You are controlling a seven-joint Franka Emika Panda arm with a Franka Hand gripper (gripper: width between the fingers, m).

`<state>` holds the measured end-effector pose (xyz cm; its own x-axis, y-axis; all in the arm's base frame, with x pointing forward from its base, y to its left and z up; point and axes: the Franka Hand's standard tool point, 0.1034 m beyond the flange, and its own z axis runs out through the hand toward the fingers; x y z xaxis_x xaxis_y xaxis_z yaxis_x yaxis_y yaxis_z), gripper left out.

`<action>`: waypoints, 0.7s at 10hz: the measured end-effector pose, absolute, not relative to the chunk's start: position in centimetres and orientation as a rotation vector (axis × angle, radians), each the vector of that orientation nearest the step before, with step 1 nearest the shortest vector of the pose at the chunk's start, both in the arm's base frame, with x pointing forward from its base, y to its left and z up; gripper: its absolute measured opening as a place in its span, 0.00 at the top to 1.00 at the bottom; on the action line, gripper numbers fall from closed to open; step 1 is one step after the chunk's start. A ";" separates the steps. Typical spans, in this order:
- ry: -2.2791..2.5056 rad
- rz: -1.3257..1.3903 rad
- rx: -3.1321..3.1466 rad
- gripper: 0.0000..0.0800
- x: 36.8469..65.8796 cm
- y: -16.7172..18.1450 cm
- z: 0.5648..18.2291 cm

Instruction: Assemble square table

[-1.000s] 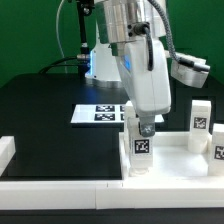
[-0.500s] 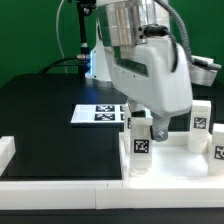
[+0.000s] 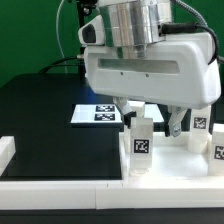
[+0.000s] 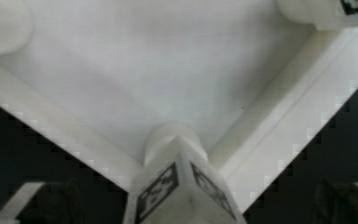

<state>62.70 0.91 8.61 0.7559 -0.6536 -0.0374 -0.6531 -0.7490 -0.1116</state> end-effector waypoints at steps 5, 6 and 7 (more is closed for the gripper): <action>0.283 -0.163 -3.095 0.19 63.4 0.2 7.8; 0.318 -0.164 -3.090 0.32 63.4 0.2 7.8; 0.321 -0.163 -3.090 0.49 63.4 0.2 7.8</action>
Offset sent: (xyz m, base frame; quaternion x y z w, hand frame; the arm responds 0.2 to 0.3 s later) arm -0.0022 -0.0116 0.0012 0.0267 0.0760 -0.1703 0.9821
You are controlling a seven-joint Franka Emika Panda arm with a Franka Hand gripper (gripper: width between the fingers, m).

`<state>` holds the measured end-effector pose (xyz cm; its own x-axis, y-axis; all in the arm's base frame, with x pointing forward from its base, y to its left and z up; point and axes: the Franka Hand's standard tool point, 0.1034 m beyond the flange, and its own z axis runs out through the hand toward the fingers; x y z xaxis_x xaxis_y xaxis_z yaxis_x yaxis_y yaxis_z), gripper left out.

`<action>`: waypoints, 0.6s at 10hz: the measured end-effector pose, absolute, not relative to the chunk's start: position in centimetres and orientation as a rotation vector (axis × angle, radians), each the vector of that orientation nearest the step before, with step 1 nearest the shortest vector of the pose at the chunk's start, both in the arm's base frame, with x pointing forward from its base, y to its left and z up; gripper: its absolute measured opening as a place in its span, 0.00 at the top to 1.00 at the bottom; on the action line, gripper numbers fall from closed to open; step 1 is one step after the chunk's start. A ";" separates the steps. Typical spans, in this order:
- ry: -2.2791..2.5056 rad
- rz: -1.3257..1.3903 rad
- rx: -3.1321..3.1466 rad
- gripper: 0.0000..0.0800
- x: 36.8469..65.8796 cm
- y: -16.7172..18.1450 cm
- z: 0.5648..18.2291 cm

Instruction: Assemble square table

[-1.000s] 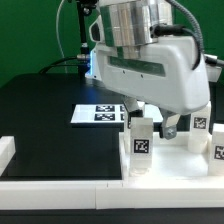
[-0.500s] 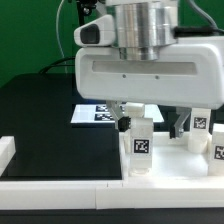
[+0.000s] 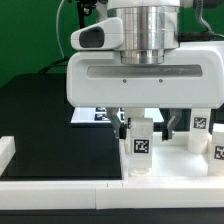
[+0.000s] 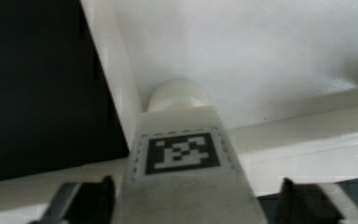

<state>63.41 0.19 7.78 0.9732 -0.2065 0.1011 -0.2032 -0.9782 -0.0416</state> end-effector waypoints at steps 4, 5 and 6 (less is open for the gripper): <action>0.775 -0.160 -2.988 0.64 63.5 0.2 7.8; 0.963 -0.155 -2.927 0.64 63.5 0.1 7.7; 1.095 -0.150 -2.872 0.64 63.5 0.0 7.7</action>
Offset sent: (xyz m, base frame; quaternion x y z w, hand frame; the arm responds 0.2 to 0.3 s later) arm -0.0051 -0.0105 0.0023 -0.0292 0.0311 0.2176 0.9751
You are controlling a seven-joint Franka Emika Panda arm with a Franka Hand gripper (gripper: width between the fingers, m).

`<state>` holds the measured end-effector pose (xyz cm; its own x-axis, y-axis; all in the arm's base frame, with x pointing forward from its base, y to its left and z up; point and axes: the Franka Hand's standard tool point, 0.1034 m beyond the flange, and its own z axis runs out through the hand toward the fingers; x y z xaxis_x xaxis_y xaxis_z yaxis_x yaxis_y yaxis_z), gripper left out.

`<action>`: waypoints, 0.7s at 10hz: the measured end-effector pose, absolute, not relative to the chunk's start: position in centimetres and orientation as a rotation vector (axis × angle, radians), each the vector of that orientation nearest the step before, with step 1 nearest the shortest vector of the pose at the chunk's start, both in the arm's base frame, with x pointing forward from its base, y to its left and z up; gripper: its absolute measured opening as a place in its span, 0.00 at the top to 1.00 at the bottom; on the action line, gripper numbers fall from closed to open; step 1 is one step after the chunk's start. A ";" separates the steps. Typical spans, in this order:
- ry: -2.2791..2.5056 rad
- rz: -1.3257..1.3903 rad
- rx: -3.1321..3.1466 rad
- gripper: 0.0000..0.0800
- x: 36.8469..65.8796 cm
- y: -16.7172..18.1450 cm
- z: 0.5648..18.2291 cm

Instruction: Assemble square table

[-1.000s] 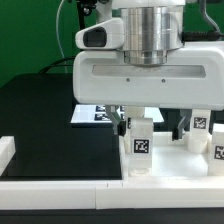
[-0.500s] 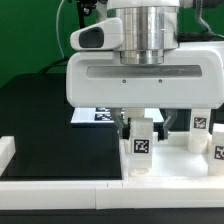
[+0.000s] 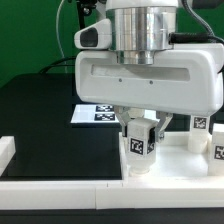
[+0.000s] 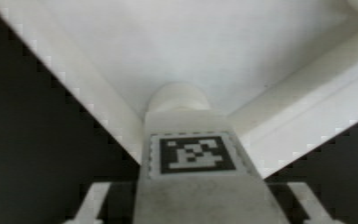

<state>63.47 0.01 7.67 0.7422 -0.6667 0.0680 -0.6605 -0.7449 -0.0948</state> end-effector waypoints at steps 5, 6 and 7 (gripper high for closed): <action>1.887 -0.115 -2.276 0.64 63.2 -0.6 7.5; 1.924 -0.110 -2.243 0.64 63.2 -0.6 7.5; 1.921 -0.110 -2.247 0.52 63.2 -0.6 7.5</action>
Offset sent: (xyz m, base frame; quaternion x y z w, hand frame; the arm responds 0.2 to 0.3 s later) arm 0.0148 0.0236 -0.0111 0.0944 0.0058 0.4101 0.9071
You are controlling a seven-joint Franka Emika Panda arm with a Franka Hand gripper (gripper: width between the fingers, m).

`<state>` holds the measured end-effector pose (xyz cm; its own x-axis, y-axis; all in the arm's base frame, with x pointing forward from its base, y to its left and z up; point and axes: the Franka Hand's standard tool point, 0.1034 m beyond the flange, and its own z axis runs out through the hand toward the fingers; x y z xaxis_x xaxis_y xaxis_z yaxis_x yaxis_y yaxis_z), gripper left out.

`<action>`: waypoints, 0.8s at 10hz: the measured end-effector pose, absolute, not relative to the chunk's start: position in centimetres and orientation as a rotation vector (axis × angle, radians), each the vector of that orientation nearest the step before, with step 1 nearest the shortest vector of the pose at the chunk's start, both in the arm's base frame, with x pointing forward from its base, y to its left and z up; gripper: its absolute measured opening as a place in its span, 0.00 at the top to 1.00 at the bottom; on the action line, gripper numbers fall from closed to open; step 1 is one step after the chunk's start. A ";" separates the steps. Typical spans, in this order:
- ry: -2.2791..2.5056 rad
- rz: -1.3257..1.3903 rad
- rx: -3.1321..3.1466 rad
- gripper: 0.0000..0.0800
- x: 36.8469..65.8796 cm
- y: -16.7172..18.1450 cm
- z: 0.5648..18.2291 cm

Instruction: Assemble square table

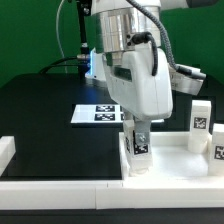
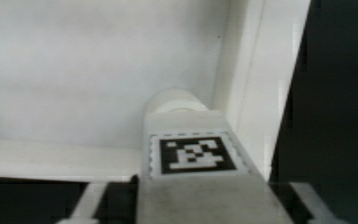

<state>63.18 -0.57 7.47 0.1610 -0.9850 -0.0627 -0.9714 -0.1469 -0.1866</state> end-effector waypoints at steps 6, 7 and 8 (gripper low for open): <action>1.052 -0.142 -2.841 0.19 63.3 0.6 8.1; 0.958 -0.147 -2.878 0.19 63.3 0.5 8.1; 0.890 -0.150 -2.902 0.19 63.3 0.5 8.0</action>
Offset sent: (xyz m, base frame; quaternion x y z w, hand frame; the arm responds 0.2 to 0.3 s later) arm 0.0026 0.0260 0.0051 -0.0609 -0.0214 -0.3811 0.9223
